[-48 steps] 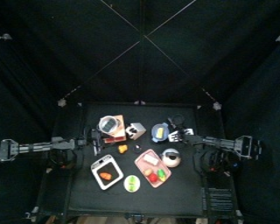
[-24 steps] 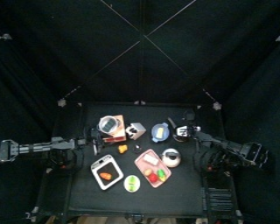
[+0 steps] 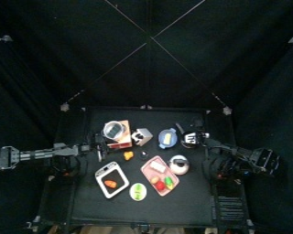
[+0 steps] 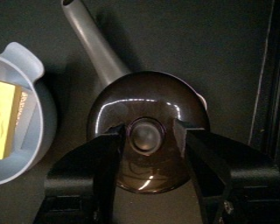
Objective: Grab pot lid
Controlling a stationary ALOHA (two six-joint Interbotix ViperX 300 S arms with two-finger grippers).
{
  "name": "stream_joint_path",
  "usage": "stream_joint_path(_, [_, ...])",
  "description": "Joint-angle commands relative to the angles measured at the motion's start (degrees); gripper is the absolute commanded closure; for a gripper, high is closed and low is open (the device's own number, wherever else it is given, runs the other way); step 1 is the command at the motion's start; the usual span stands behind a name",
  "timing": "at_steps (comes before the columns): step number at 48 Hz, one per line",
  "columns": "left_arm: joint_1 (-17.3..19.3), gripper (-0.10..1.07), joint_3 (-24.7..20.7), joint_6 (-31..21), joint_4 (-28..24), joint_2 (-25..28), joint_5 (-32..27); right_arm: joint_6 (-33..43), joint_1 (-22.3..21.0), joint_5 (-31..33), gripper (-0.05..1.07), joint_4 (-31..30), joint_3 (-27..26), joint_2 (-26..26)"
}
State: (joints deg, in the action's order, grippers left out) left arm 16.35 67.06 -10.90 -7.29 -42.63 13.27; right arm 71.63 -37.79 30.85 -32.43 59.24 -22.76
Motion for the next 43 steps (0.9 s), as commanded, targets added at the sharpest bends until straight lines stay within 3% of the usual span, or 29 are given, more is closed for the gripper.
stream_joint_path(1, [0.09,0.20,-0.70,0.00,0.00,0.00,0.62,0.00,0.00,-0.44,0.19,-0.09,-0.53,0.09])
stream_joint_path(28, [0.18,0.20,-0.53,0.00,0.00,-0.09,0.62,0.09,0.88,-1.23,0.21,1.23,-0.44,2.11])
stream_joint_path(43, [0.09,0.20,-0.53,0.00,0.09,0.00,0.62,0.09,1.32,-1.23,0.43,1.67,-0.88,1.85])
